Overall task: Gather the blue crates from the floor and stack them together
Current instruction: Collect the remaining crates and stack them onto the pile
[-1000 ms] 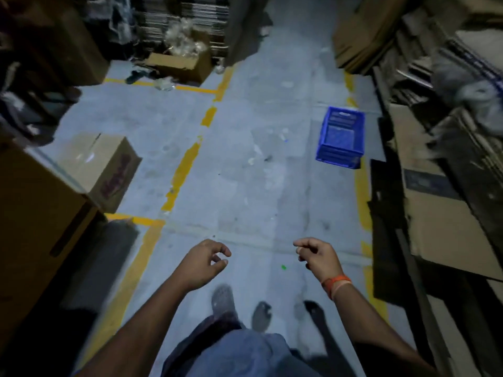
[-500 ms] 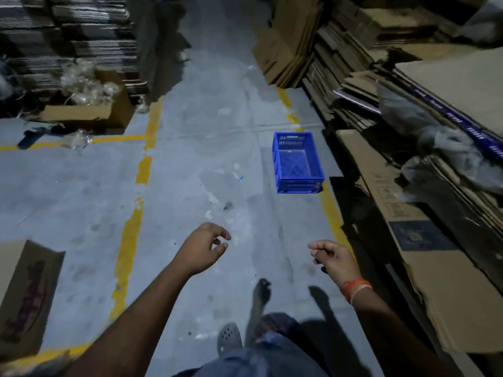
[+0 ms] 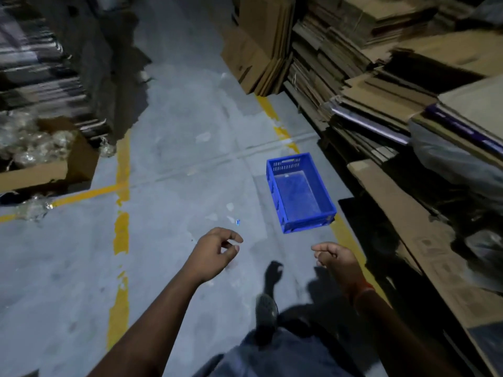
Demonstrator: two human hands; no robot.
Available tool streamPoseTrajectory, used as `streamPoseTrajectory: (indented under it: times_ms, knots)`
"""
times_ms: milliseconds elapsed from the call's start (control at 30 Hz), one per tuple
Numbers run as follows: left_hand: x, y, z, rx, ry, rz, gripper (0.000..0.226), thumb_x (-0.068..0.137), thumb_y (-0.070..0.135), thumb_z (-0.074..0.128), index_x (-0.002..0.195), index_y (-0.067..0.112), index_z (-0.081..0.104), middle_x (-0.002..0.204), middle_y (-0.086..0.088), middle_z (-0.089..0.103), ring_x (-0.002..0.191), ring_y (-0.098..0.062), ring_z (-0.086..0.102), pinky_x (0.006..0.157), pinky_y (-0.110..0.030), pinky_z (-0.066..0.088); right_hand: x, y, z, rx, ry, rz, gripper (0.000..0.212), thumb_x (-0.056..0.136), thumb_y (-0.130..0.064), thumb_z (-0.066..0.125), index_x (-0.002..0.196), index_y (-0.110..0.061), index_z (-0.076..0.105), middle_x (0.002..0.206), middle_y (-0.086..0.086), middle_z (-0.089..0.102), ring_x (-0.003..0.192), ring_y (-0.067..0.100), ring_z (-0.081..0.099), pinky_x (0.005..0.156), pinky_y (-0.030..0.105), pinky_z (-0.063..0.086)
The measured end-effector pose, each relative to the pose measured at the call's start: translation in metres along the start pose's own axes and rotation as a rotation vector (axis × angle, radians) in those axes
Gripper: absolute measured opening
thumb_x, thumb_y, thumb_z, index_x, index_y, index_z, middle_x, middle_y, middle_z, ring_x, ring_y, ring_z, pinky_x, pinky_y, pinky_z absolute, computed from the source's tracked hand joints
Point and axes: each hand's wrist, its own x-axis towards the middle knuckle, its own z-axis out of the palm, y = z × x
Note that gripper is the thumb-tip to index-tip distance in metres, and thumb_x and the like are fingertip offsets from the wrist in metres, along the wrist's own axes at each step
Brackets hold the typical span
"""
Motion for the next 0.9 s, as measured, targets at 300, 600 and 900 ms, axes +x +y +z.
streamPoseTrajectory:
  times_ms: [300,600,900]
  knots:
    - [0.203,-0.010,-0.080,-0.128,-0.026,-0.047,0.015,0.092,0.019,0.064,0.101,0.029,0.071,0.110,0.015,0.066,0.087,0.004,0.063,0.070,-0.011,0.045,0.168,-0.070,0.016,-0.191,0.032,-0.031,0.015,0.084,-0.008,0.068,0.092,-0.018,0.075,0.086,-0.004,0.075,0.078,0.012,0.067,0.074,0.028,0.050]
    - [0.448,-0.030,-0.141,0.050,-0.361,0.111,0.015,0.090,0.018,0.062,0.091,0.030,0.071,0.094,0.013,0.074,0.083,-0.007,0.068,0.077,-0.015,0.049,0.270,-0.110,0.075,0.108,0.379,0.249,0.021,0.088,0.006,0.058,0.091,-0.010,0.072,0.071,0.003,0.068,0.053,0.006,0.055,0.048,0.013,0.041]
    - [0.640,0.026,-0.100,0.214,-0.659,0.272,0.021,0.088,0.015,0.066,0.090,0.035,0.070,0.095,0.010,0.075,0.088,-0.001,0.067,0.077,-0.005,0.043,0.348,-0.117,0.113,0.365,0.713,0.471,0.017,0.088,-0.004,0.061,0.085,-0.015,0.074,0.065,-0.001,0.066,0.065,0.018,0.059,0.054,0.021,0.041]
